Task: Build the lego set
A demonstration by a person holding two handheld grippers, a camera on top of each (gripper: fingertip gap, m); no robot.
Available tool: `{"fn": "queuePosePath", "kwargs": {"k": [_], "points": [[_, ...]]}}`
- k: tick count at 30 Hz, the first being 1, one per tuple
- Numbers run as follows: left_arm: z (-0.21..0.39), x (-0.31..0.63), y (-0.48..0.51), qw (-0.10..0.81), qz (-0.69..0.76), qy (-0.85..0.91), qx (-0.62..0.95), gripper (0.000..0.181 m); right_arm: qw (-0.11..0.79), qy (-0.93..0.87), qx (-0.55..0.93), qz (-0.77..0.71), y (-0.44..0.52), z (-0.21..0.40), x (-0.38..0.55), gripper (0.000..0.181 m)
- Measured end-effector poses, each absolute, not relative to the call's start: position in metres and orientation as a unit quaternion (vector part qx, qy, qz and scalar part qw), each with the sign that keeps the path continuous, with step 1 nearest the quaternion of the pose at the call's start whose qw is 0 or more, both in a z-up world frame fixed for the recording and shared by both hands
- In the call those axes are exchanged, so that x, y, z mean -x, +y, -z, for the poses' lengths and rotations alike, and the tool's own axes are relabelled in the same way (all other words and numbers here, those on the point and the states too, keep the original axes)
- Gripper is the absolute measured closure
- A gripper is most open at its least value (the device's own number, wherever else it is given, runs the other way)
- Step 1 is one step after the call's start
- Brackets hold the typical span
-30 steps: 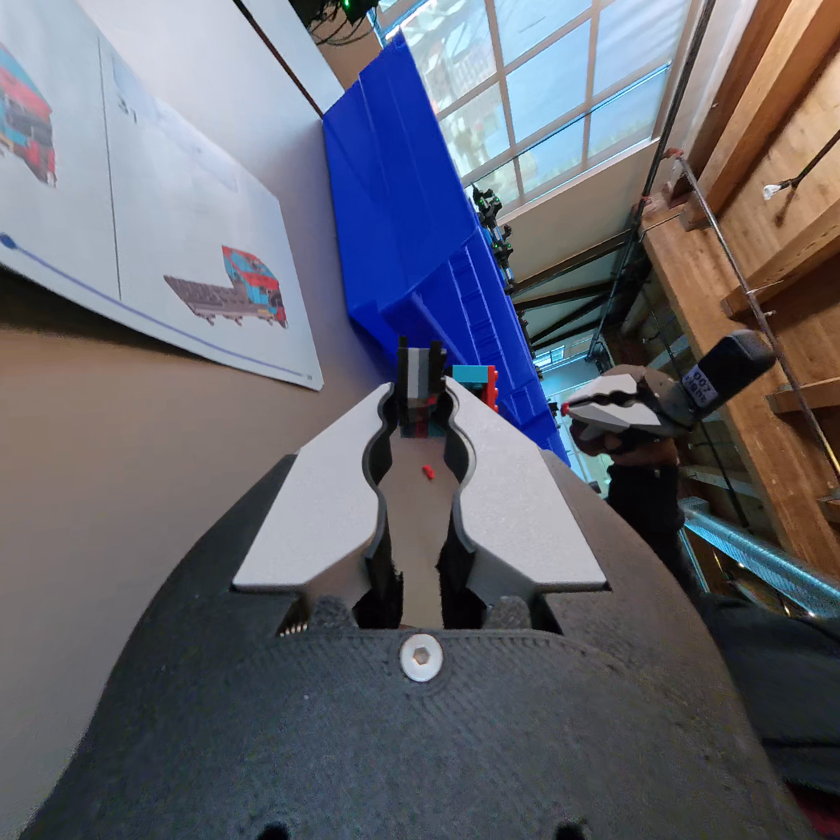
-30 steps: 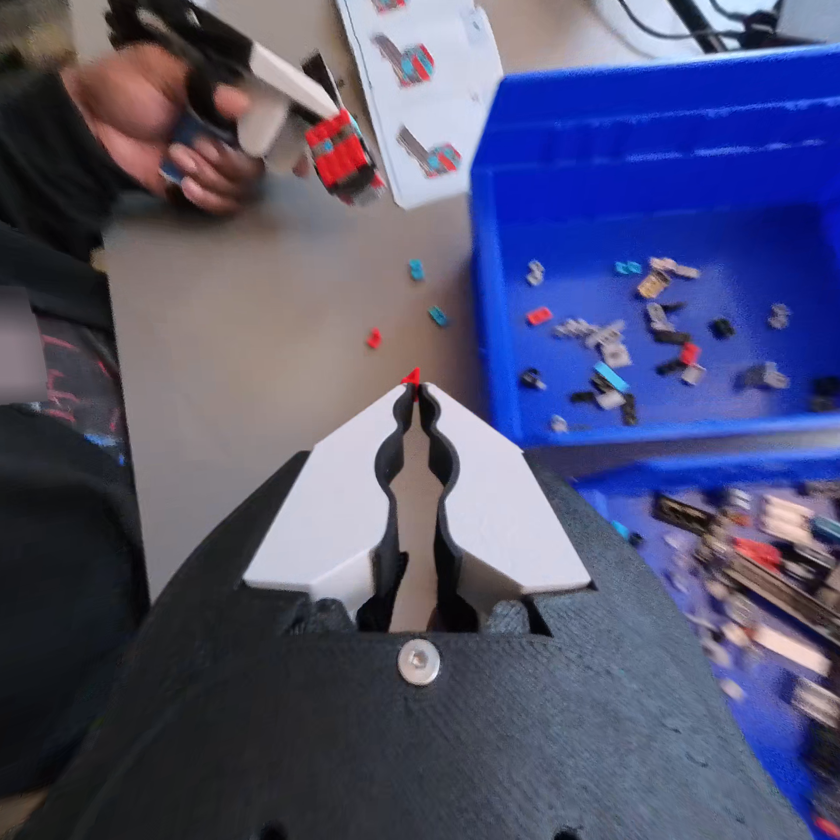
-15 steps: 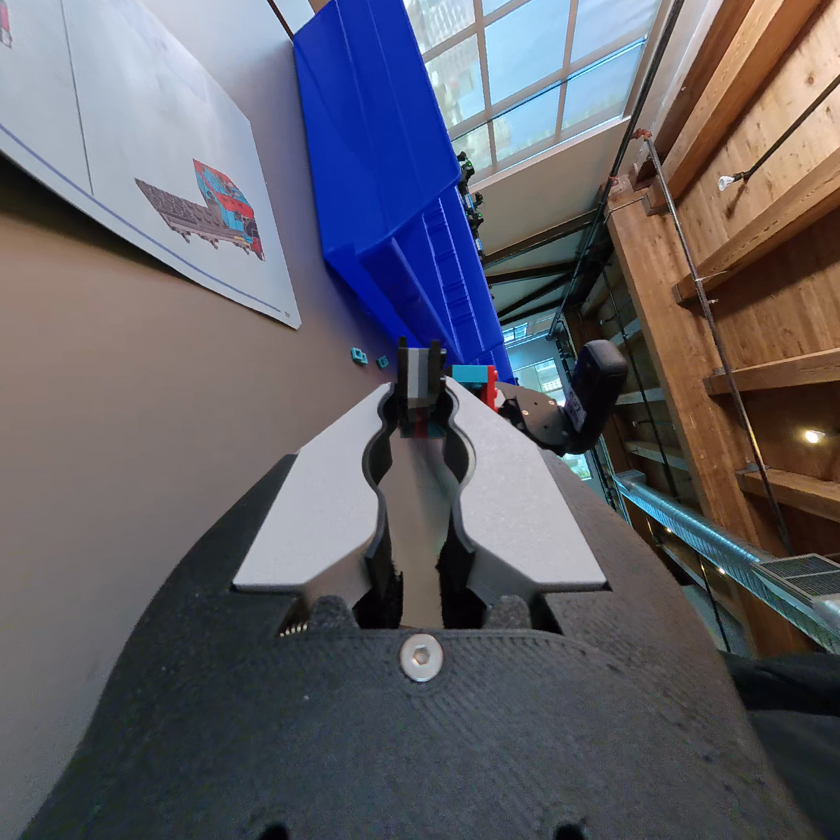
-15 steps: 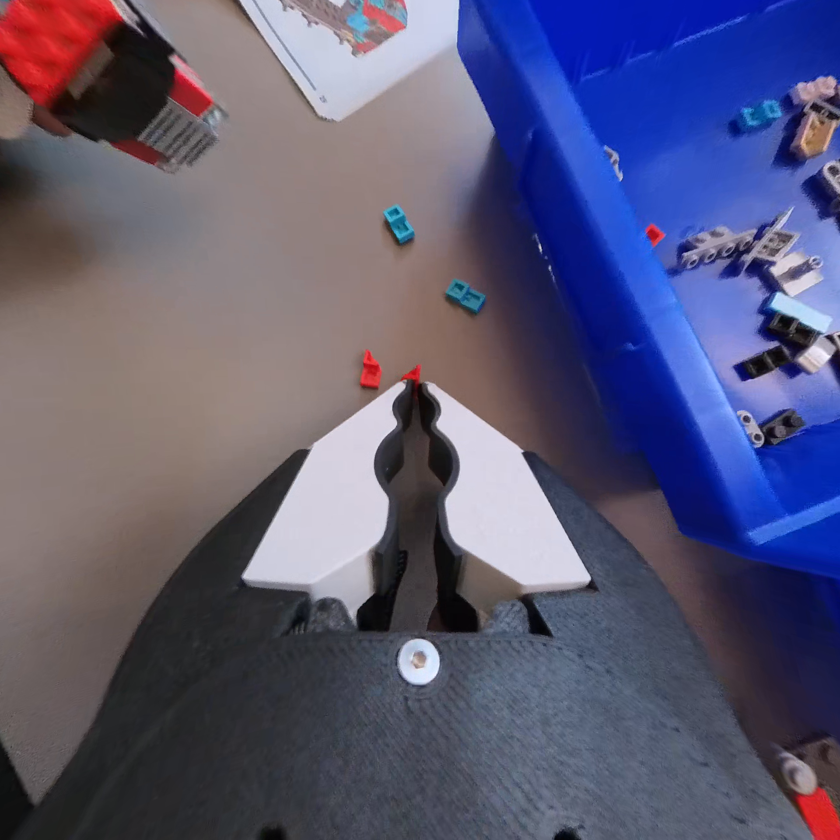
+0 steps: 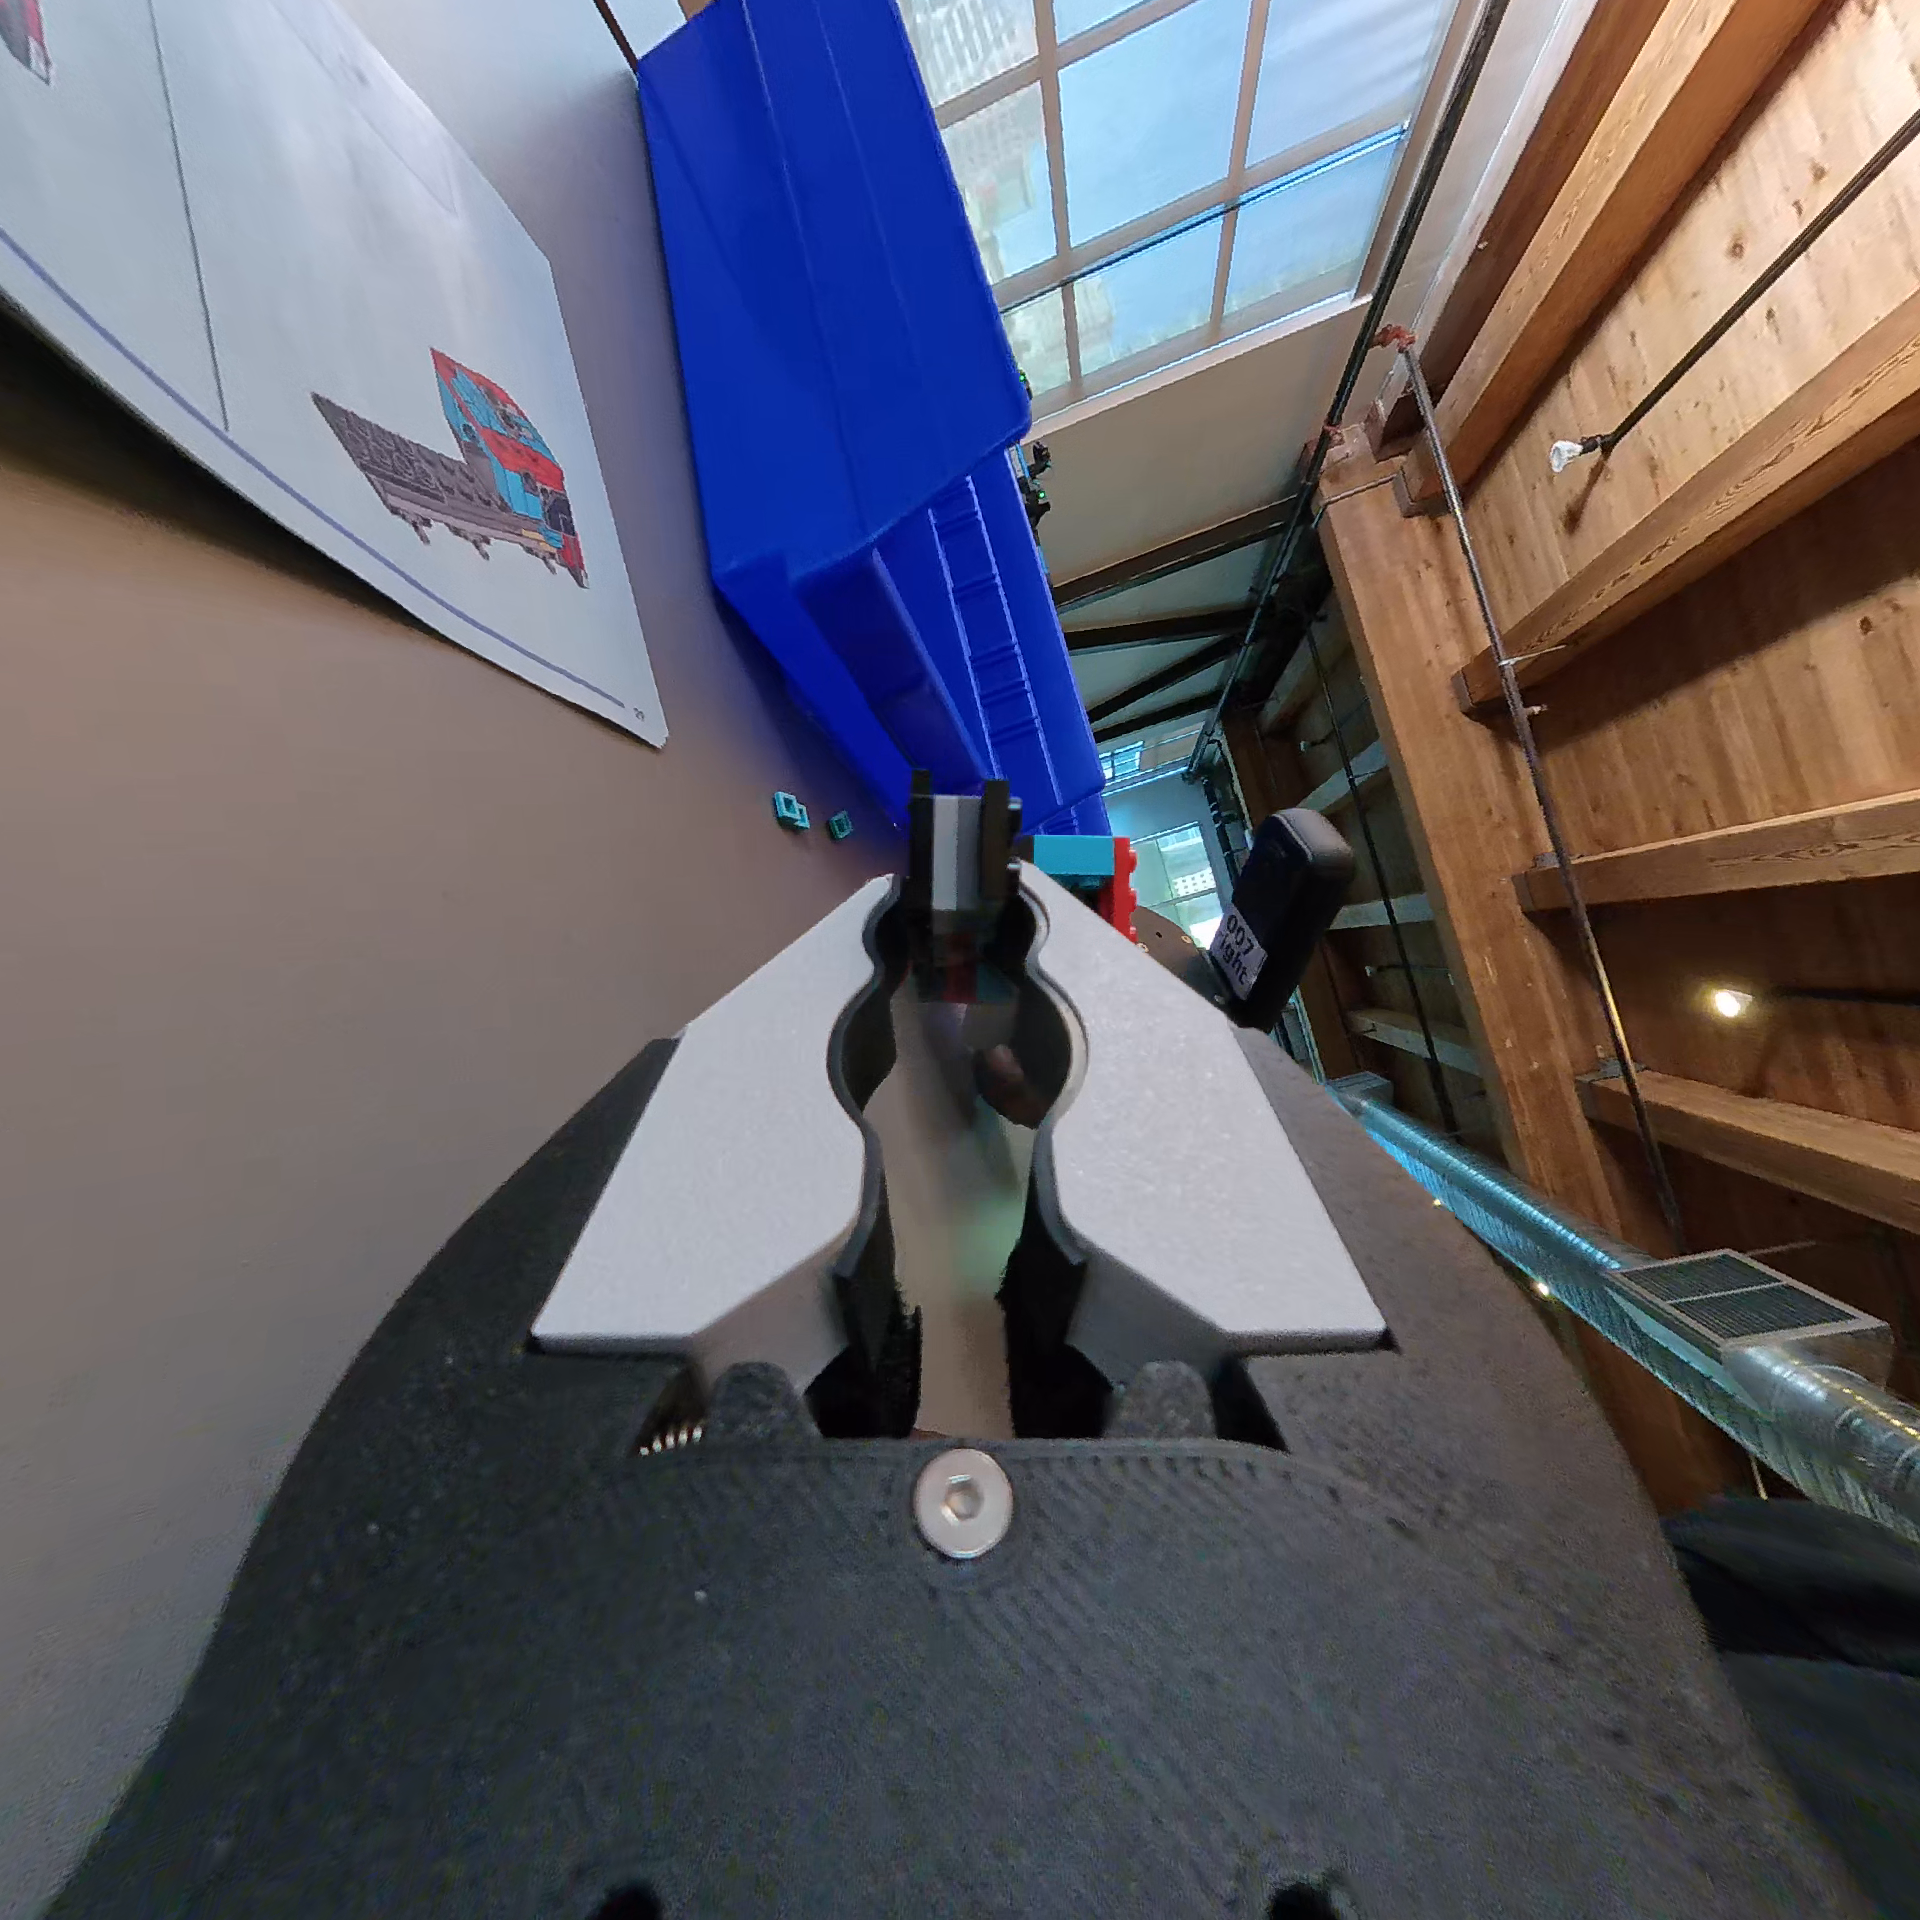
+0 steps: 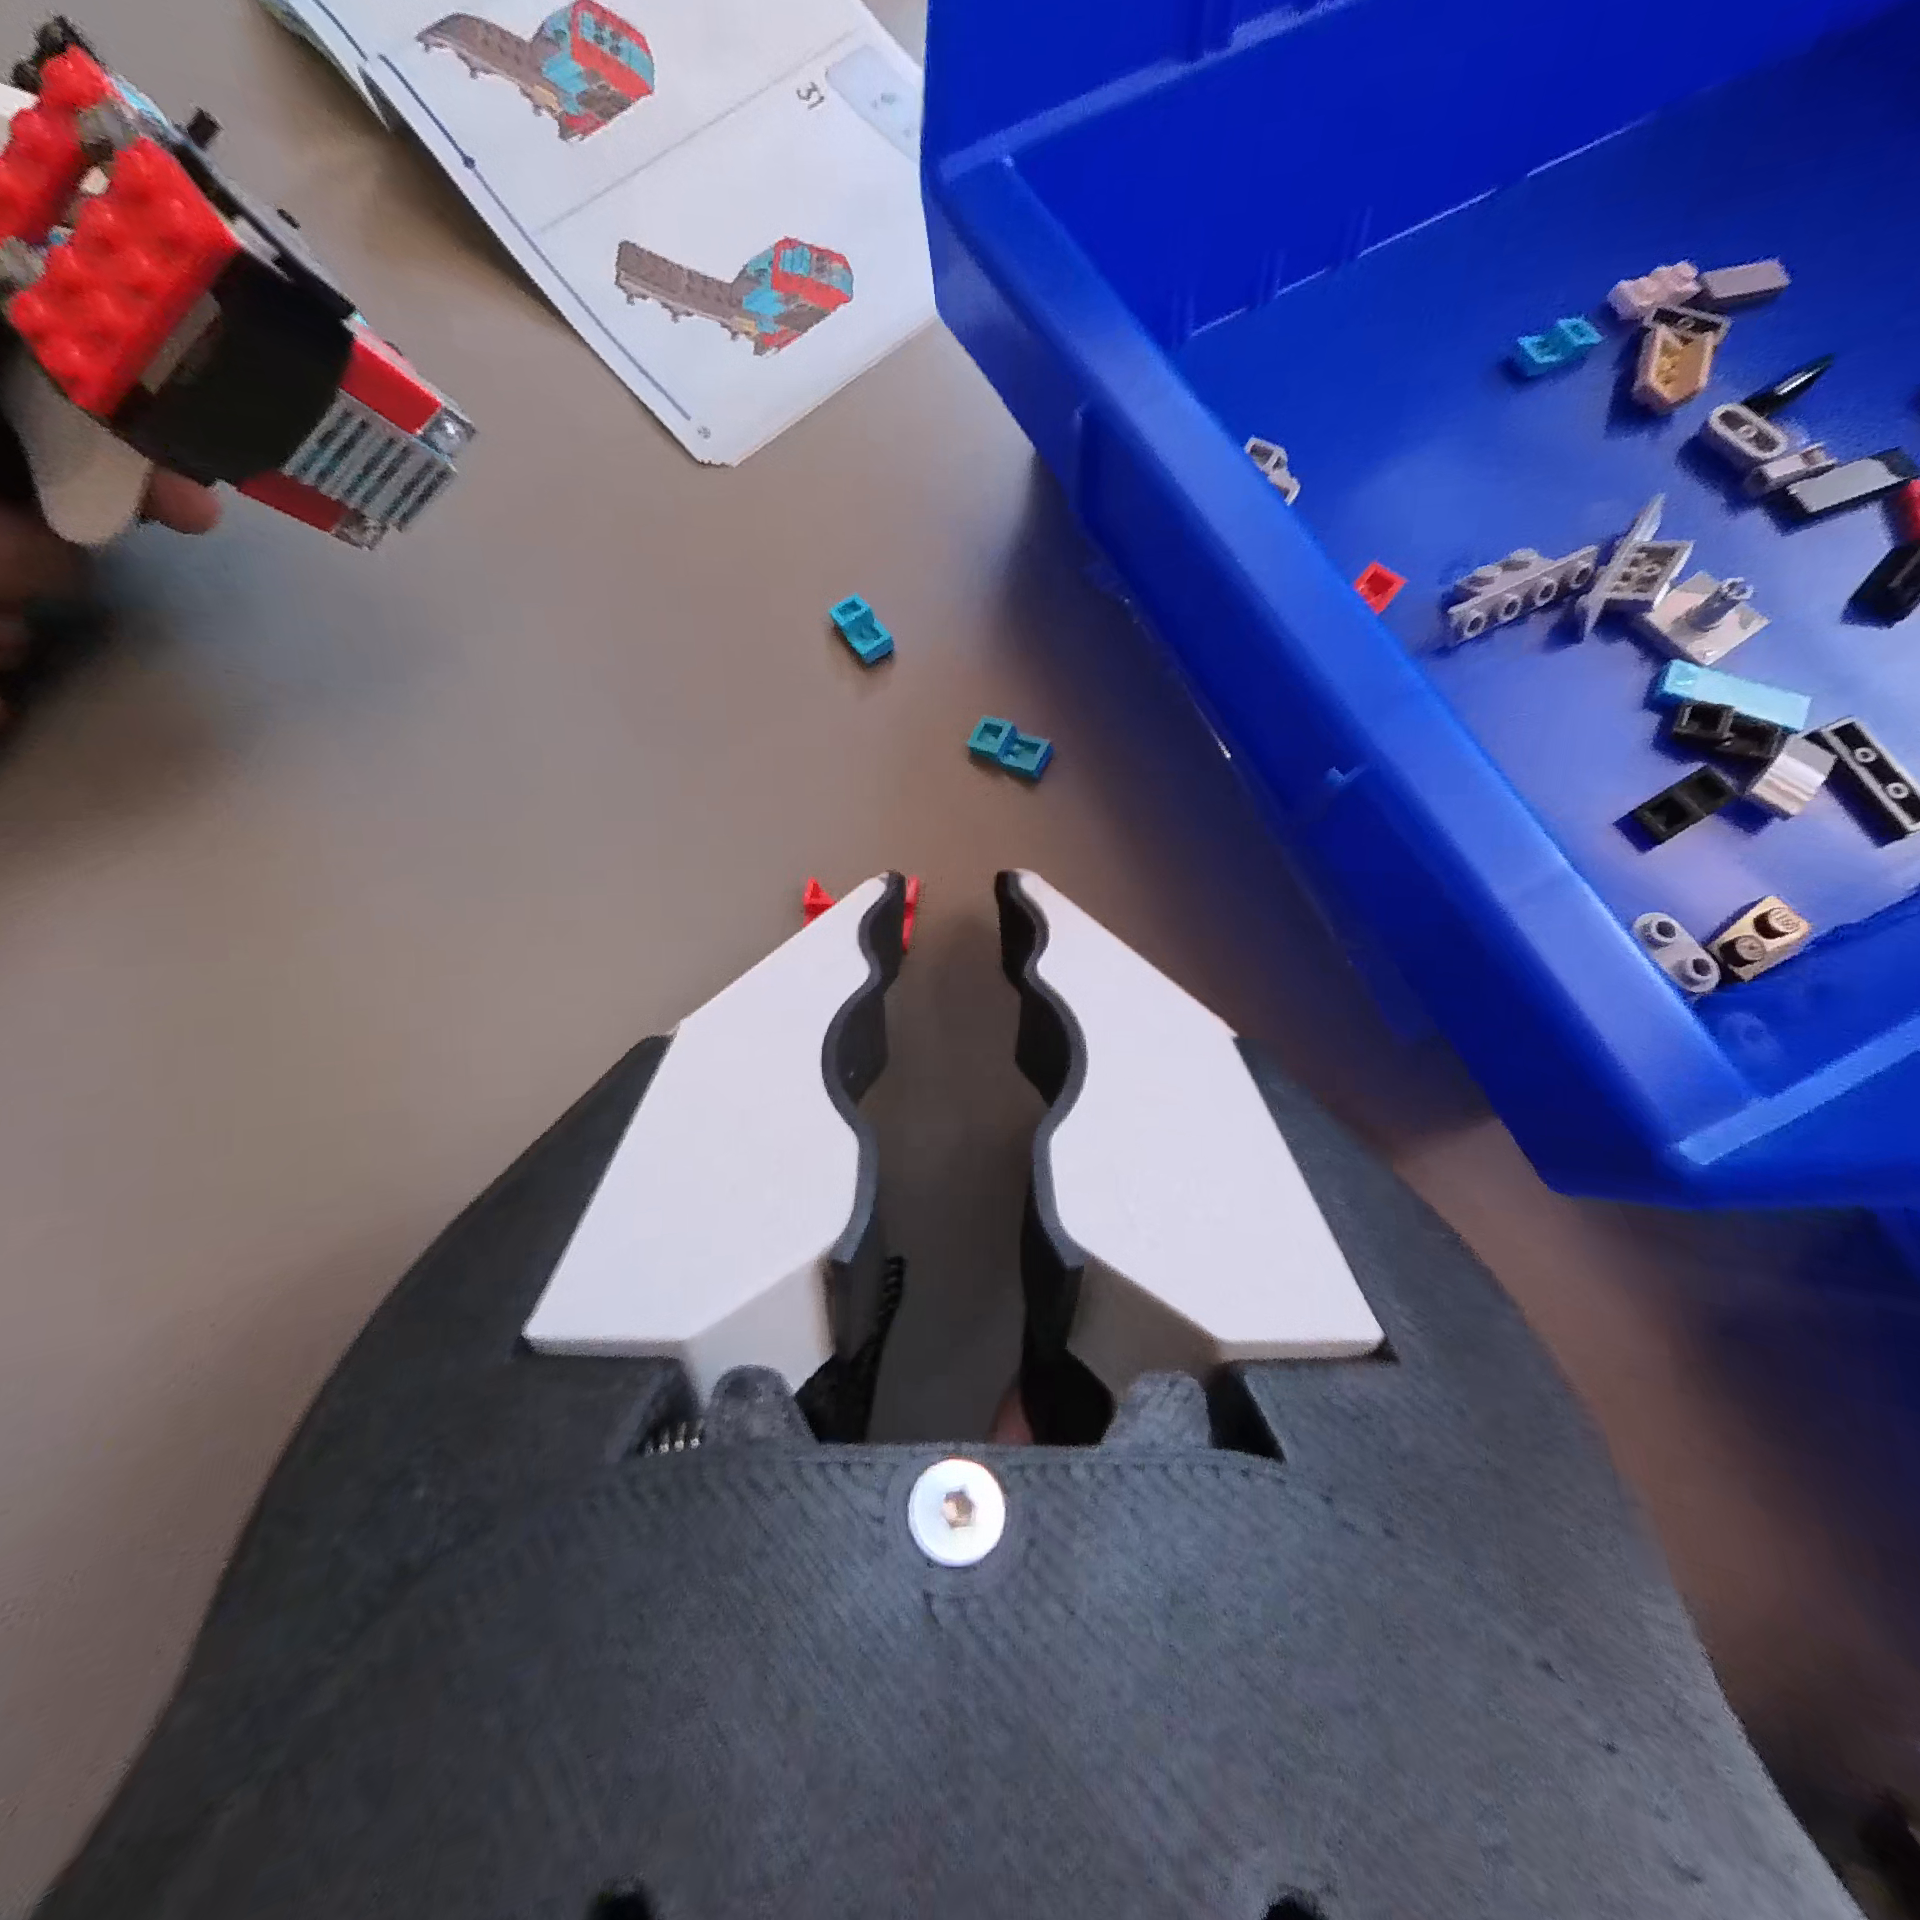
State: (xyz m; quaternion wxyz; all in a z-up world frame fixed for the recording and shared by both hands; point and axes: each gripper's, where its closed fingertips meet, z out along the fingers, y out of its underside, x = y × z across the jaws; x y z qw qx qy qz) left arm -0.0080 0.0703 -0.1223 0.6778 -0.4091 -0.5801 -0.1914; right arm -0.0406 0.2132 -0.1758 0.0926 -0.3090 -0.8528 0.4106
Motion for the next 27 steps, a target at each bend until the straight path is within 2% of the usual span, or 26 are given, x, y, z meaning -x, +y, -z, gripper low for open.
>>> {"fn": "queuePosePath", "kwargs": {"k": [7, 15, 23, 25, 27], "points": [[0.122, 0.008, 0.07, 0.68, 0.192, -0.579, 0.406, 0.165, 0.156, -0.844, 0.316, -0.406, 0.201, 0.168, 0.059, 0.162], [0.12, 0.008, 0.07, 0.683, 0.193, -0.576, 0.406, 0.165, 0.161, -0.872, 0.307, -0.346, 0.185, 0.182, 0.063, 0.158], [0.119, 0.007, 0.07, 0.685, 0.194, -0.574, 0.404, 0.165, 0.177, -0.862, 0.343, -0.327, 0.188, 0.185, 0.073, 0.171], [0.119, 0.007, 0.07, 0.686, 0.196, -0.574, 0.402, 0.165, 0.164, -0.856, 0.349, -0.344, 0.184, 0.181, 0.069, 0.181], [0.118, 0.007, 0.069, 0.688, 0.2, -0.574, 0.397, 0.165, 0.134, -0.846, 0.352, -0.377, 0.173, 0.173, 0.06, 0.181]]}}
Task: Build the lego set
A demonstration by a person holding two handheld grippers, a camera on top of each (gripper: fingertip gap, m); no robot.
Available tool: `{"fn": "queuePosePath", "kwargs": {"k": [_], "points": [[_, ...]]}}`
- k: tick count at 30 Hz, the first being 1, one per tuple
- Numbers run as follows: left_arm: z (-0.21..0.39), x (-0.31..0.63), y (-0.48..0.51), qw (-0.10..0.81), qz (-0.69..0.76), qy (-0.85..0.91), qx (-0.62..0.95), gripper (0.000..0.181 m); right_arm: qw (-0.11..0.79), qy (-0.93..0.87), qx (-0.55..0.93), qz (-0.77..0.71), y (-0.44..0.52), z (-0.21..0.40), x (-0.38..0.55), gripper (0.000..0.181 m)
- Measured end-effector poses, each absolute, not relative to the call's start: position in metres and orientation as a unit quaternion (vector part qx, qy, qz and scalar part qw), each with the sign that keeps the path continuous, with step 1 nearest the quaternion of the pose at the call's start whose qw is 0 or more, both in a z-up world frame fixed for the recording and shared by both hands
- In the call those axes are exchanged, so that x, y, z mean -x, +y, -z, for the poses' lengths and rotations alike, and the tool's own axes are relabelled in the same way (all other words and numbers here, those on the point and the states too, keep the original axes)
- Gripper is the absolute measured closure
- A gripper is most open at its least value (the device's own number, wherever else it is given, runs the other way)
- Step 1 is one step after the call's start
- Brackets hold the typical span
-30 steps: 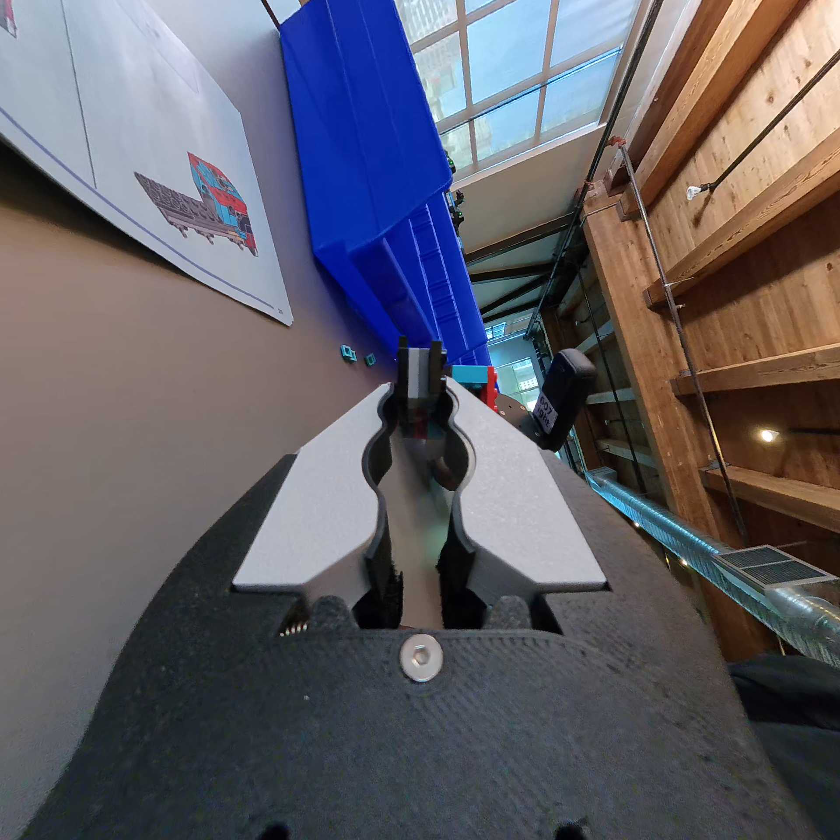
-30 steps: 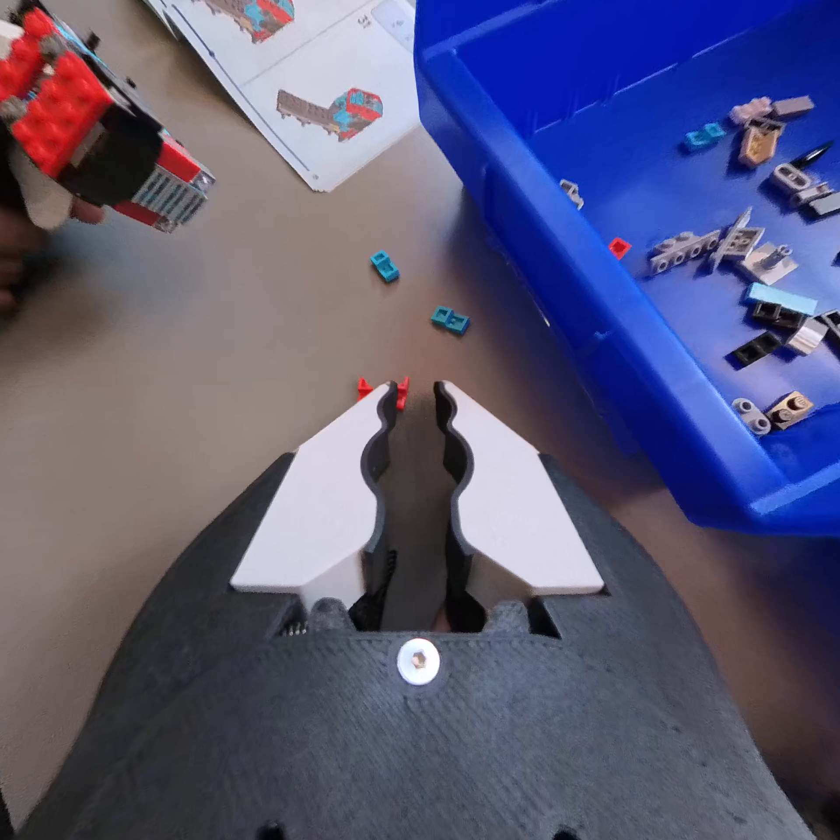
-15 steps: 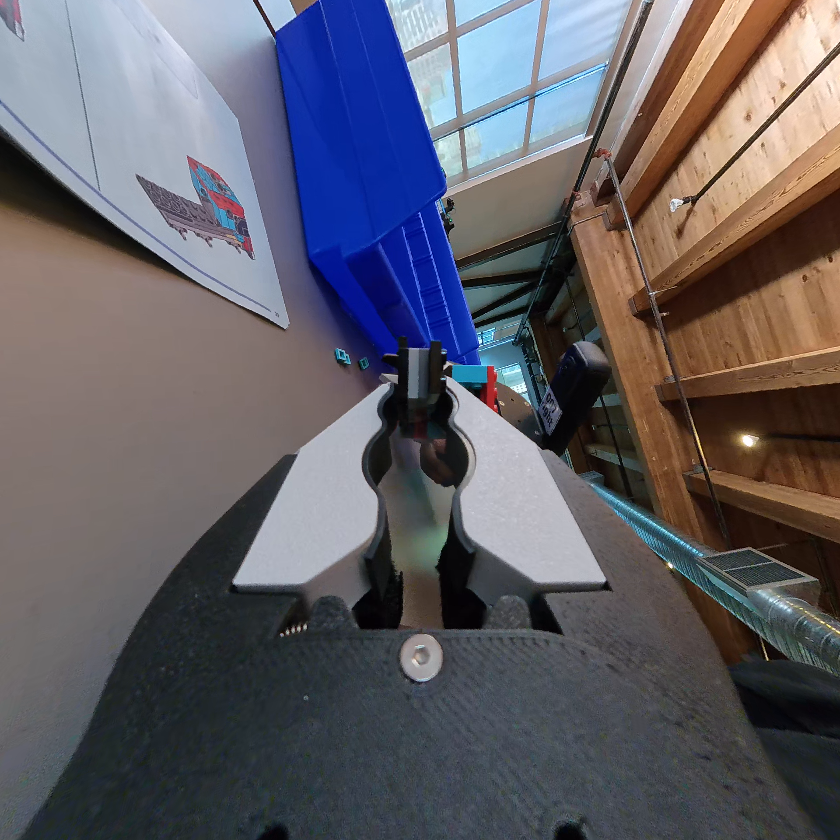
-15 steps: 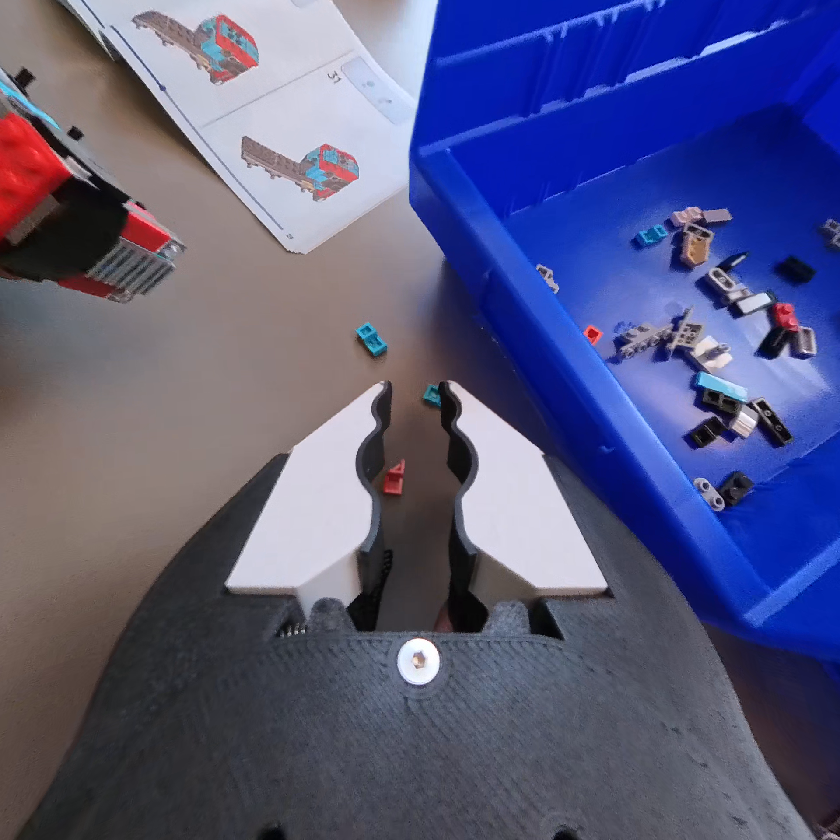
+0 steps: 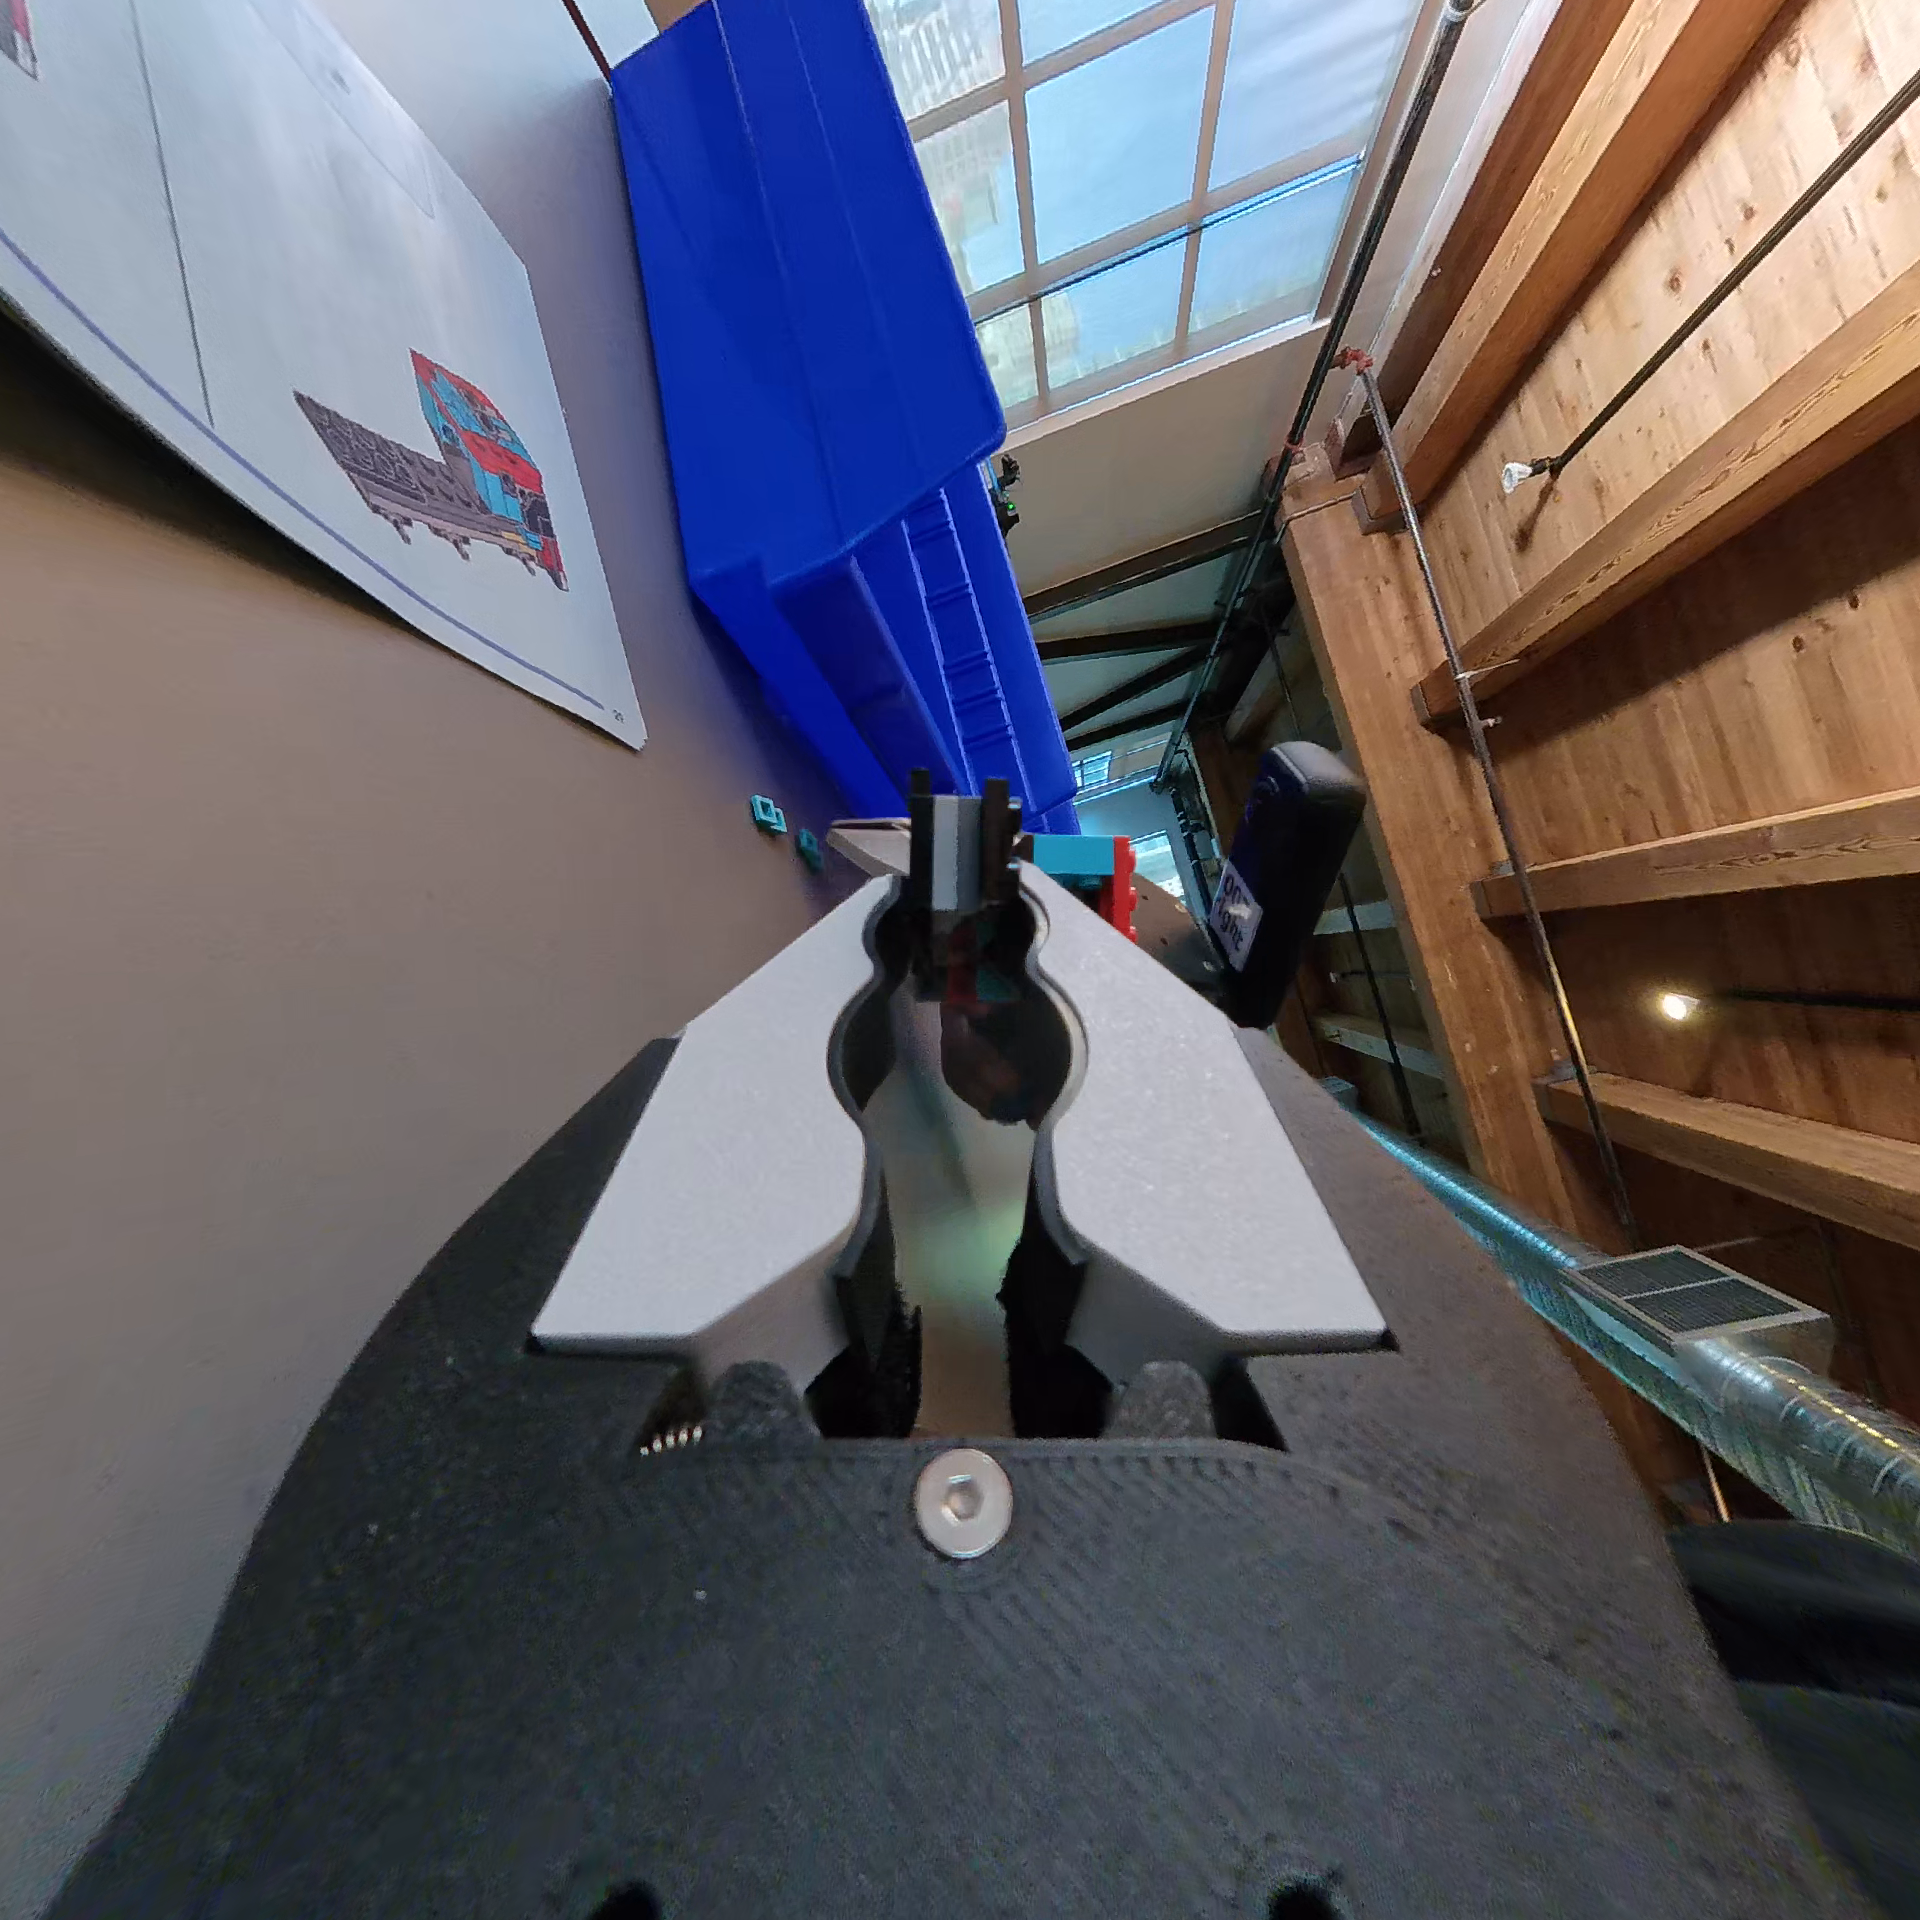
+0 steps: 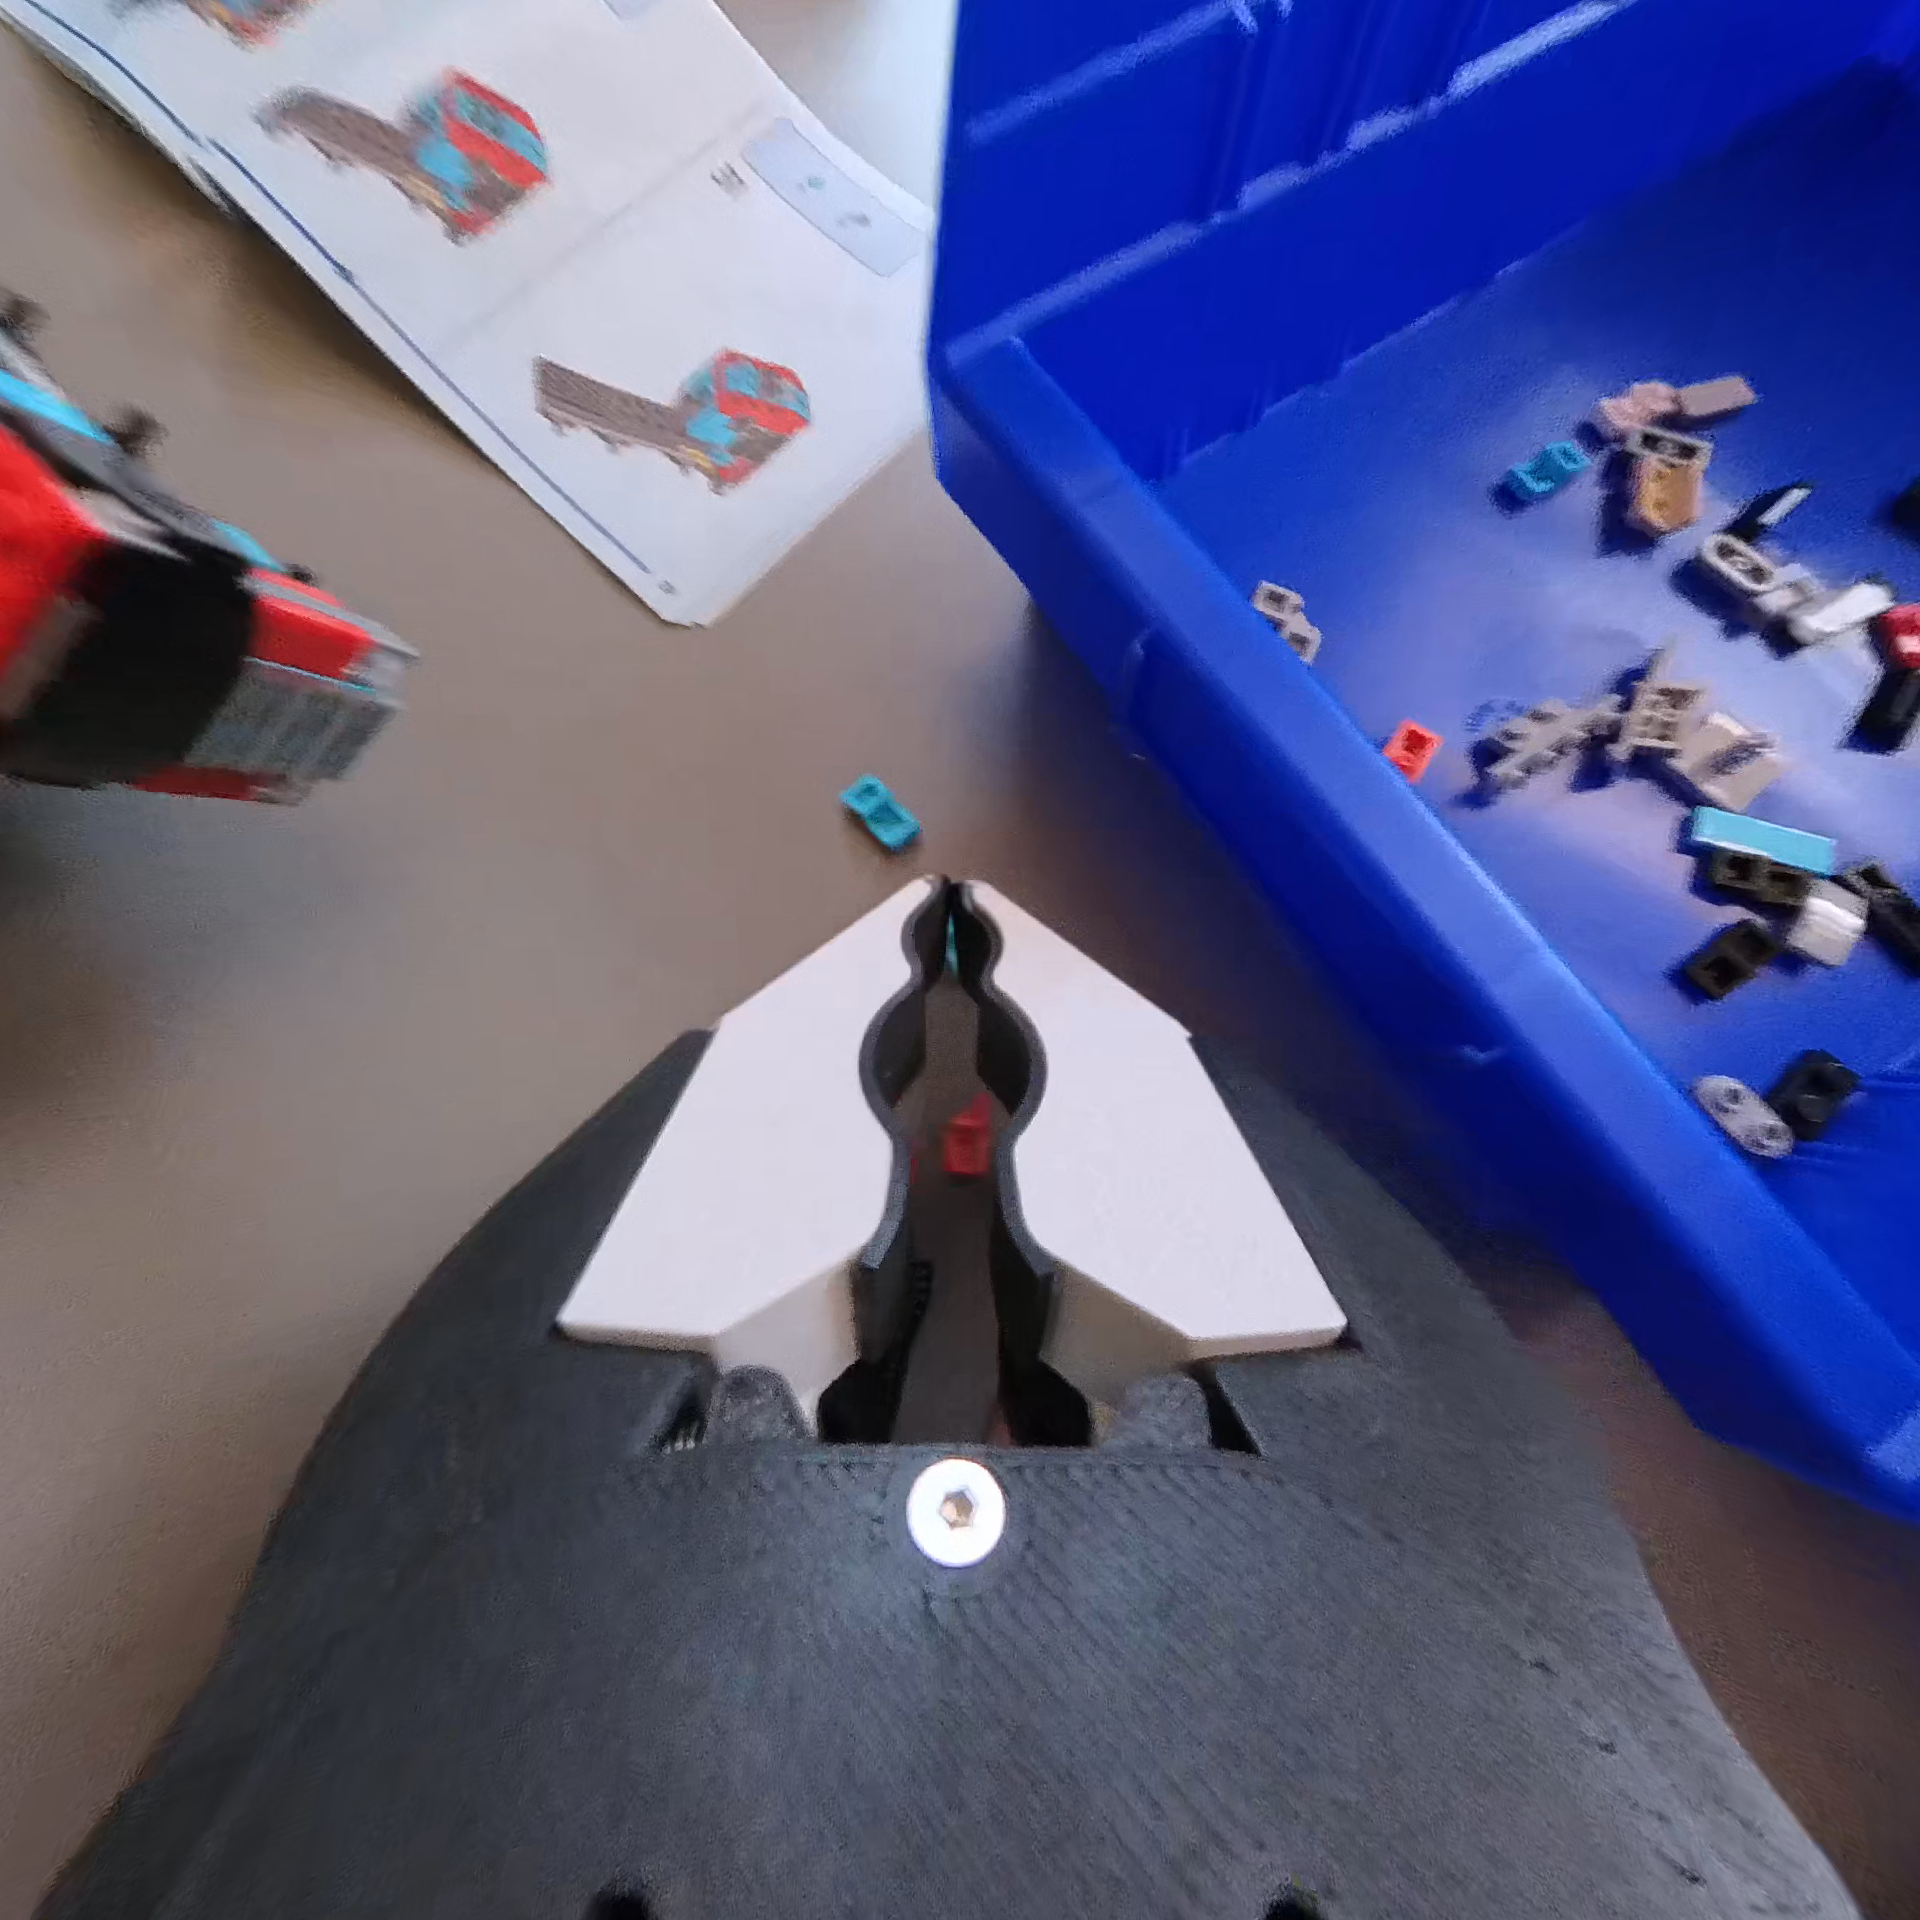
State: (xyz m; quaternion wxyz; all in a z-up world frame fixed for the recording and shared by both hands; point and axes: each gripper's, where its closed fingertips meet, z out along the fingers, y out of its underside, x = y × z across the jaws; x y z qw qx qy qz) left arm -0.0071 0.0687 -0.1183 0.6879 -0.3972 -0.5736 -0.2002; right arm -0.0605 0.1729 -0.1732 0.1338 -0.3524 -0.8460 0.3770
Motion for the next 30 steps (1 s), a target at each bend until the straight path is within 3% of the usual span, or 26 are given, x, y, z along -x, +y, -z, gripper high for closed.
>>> {"fn": "queuePosePath", "kwargs": {"k": [11, 18, 30], "points": [[0.117, 0.01, 0.062, 0.695, 0.201, -0.58, 0.376, 0.164, 0.018, -0.801, 0.363, -0.476, 0.118, 0.155, 0.008, 0.181], [0.116, 0.012, 0.055, 0.701, 0.203, -0.585, 0.353, 0.165, 0.033, -0.811, 0.382, -0.442, 0.122, 0.171, 0.006, 0.181], [0.115, 0.011, 0.053, 0.704, 0.199, -0.583, 0.353, 0.165, -0.049, -0.782, 0.427, -0.452, 0.133, 0.174, 0.005, 0.181]]}}
